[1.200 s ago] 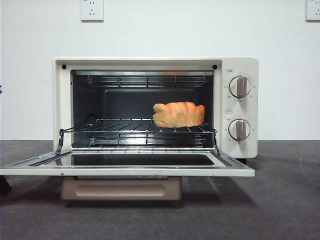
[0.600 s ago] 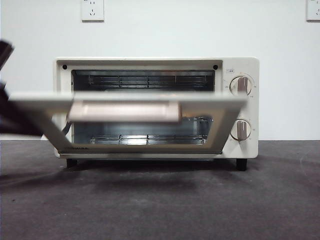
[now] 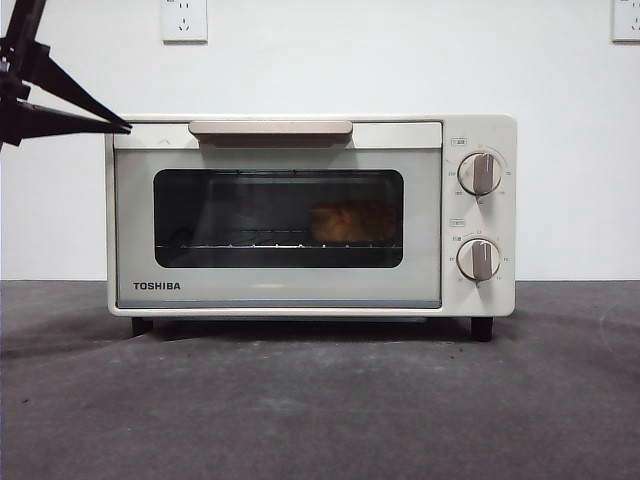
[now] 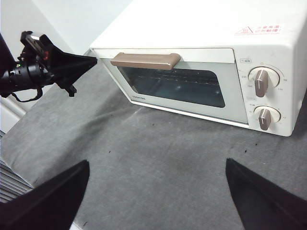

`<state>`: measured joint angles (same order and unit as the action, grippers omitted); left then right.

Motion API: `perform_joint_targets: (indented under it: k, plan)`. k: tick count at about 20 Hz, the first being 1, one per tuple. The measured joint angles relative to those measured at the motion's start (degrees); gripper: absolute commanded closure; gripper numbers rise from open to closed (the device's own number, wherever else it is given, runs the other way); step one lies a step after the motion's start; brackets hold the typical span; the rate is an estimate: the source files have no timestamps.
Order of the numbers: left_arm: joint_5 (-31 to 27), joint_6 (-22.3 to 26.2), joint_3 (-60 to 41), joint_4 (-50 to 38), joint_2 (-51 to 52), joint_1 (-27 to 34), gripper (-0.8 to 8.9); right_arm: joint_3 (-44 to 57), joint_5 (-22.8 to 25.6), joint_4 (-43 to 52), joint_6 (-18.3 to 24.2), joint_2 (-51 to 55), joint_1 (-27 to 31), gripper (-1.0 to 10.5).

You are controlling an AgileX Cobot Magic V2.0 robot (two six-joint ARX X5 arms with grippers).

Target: The left arm flap open the oven, the right arm pick bread and place it into oven, the left arm flap close the oven

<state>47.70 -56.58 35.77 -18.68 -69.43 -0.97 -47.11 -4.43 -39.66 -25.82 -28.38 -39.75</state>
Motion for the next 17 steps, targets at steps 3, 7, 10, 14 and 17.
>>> perform_joint_targets:
  k: [3,7,10,14,17]
  plan:
    - [1.9,0.1,0.0,0.8,2.3,-0.1,8.03,0.0,0.0,0.0,0.1,0.0,0.0,4.9]
    - [2.0,2.4,0.0,4.6,9.1,-0.1,8.03,0.0,0.0,0.0,0.6,0.0,0.0,4.9]
    - [2.1,6.3,0.0,8.6,15.6,-0.1,8.03,0.0,0.0,0.0,1.7,0.0,0.0,4.9]
    - [2.0,12.9,0.0,14.3,24.9,-0.1,8.03,0.0,-0.2,0.0,3.9,0.0,0.0,4.9]
    - [0.7,18.2,0.0,19.3,32.5,-0.1,8.03,0.0,-1.6,0.0,5.7,0.0,0.0,4.9]
